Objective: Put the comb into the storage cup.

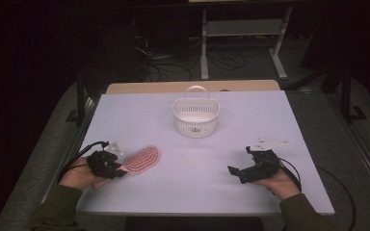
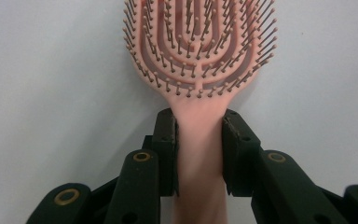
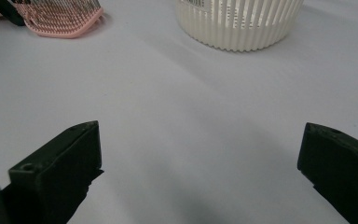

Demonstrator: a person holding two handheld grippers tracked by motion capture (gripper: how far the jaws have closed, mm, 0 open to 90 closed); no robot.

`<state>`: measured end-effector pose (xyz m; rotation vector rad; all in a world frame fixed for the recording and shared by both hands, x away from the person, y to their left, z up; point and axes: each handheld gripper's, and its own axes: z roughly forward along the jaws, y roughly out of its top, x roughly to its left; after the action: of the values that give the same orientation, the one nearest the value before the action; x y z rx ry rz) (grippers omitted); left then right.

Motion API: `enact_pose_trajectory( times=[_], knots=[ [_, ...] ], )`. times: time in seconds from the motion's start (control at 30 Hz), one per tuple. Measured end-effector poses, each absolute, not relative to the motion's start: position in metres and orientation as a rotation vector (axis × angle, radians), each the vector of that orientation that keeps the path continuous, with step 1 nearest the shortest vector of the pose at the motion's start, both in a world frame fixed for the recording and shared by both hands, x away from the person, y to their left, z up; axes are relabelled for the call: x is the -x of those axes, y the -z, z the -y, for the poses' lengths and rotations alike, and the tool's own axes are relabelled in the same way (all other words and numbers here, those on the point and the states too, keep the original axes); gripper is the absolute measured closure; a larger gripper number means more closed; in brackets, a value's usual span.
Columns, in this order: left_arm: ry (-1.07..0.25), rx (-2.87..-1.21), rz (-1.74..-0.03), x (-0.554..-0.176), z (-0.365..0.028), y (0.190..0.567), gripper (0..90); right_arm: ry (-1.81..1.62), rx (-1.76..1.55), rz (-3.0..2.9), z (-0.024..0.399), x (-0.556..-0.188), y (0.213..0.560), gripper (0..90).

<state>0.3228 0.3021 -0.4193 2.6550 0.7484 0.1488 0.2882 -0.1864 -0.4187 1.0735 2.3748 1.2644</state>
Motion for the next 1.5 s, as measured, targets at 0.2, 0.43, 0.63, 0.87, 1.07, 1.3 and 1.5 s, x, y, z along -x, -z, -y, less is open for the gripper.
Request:
enact_pose_trajectory(
  times=[0.2,0.43,0.63,0.87,1.07,1.3,1.5],
  knots=[
    [-0.141,-2.613,-0.746,-0.323,-0.304,0.417,70.5,-1.263,-1.071,-2.375,0.187,-0.288,0.419,0.0],
    [-0.156,-2.558,-0.723,-0.321,-0.302,0.410,70.4,-1.262,-1.072,-2.376,0.187,-0.288,0.419,0.0],
    [-0.203,-2.491,-0.713,-0.321,-0.299,0.404,70.4,-1.260,-1.072,-2.376,0.187,-0.288,0.419,0.0],
    [-0.222,-2.455,-0.695,-0.319,-0.290,0.401,70.4,-1.261,-1.072,-2.375,0.187,-0.289,0.419,0.0],
    [-0.217,-2.426,-0.683,-0.317,-0.280,0.400,70.5,-1.260,-1.069,-2.376,0.187,-0.288,0.419,0.0],
    [-0.223,-2.371,-0.677,-0.316,-0.273,0.397,70.4,-1.263,-1.068,-2.374,0.188,-0.288,0.418,0.0],
    [-0.221,-2.346,-0.682,-0.316,-0.267,0.396,70.4,-1.263,-1.066,-2.374,0.188,-0.288,0.418,0.0]
  ],
)
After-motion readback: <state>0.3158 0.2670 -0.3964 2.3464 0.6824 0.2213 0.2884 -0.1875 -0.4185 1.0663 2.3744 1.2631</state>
